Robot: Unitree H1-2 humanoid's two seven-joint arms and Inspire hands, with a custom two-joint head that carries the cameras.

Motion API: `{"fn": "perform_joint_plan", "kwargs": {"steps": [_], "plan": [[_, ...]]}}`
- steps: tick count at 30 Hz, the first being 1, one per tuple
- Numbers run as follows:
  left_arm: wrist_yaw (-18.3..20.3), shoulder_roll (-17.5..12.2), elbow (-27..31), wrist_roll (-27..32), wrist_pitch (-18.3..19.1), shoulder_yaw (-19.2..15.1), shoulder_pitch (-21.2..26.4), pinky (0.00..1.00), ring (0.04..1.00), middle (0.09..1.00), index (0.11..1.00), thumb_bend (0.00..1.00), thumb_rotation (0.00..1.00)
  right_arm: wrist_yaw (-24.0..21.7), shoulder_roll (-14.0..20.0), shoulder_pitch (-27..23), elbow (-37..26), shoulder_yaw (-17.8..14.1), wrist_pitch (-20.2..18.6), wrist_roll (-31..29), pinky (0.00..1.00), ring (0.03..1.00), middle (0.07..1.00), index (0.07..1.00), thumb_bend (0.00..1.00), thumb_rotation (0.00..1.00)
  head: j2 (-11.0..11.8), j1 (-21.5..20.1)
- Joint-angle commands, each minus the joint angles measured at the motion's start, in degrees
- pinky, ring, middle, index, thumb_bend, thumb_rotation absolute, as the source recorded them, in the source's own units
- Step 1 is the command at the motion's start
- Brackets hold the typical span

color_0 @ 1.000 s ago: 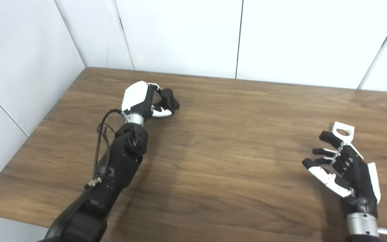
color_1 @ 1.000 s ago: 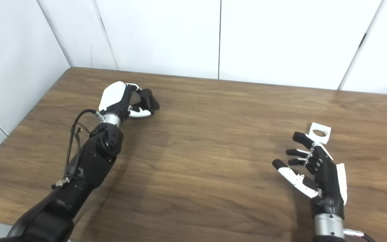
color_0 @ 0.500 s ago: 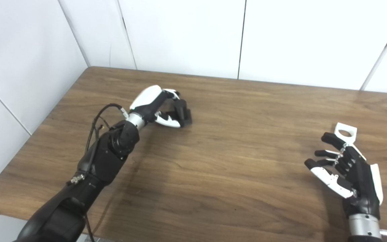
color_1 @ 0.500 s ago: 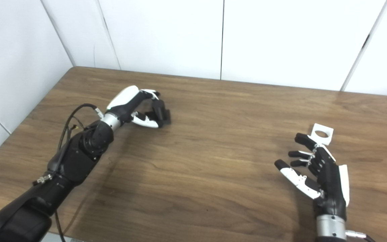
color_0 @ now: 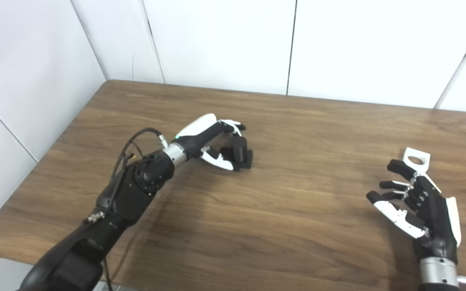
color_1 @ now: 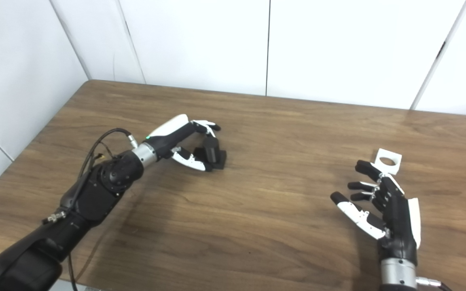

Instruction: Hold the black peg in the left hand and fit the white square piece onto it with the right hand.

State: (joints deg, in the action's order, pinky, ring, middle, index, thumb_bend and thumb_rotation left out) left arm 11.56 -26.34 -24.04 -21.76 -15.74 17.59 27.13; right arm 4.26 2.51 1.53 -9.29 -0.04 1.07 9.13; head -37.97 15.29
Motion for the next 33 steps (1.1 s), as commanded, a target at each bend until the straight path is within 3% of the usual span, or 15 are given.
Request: {"fn": "perform_joint_plan", "kwargs": {"steps": [1,15,30,33], "plan": [[1.9,0.4,1.1,-1.0,-1.6,1.4,-0.4,0.83,0.909,0.864,0.493,0.52,0.07,0.2,-0.6,-0.4,-1.4,0.0,0.7,-0.3,0.5,0.613,0.761,0.74,0.74,0.25,-0.2,-0.4],[2.5,4.2,4.7,-0.9,-8.8,5.5,-3.7,0.83,0.914,0.859,0.492,0.52,0.08,0.4,-0.7,-0.9,-2.3,-0.1,0.1,0.2,0.5,0.615,0.77,0.738,0.73,0.24,-0.4,-1.8],[4.8,7.7,8.6,-1.0,-9.7,10.3,-6.0,0.83,0.918,0.864,0.493,0.52,0.08,0.6,-1.3,-0.7,-4.4,-0.1,-1.5,0.9,0.51,0.629,0.771,0.744,0.72,0.22,-1.7,-5.9],[4.7,8.1,8.3,-1.6,-10.6,11.1,-6.3,0.84,0.911,0.859,0.493,0.52,0.08,0.6,-1.5,-0.6,-5.1,0.0,-1.8,1.1,0.51,0.625,0.771,0.746,0.72,0.23,-2.4,-8.3]]}}
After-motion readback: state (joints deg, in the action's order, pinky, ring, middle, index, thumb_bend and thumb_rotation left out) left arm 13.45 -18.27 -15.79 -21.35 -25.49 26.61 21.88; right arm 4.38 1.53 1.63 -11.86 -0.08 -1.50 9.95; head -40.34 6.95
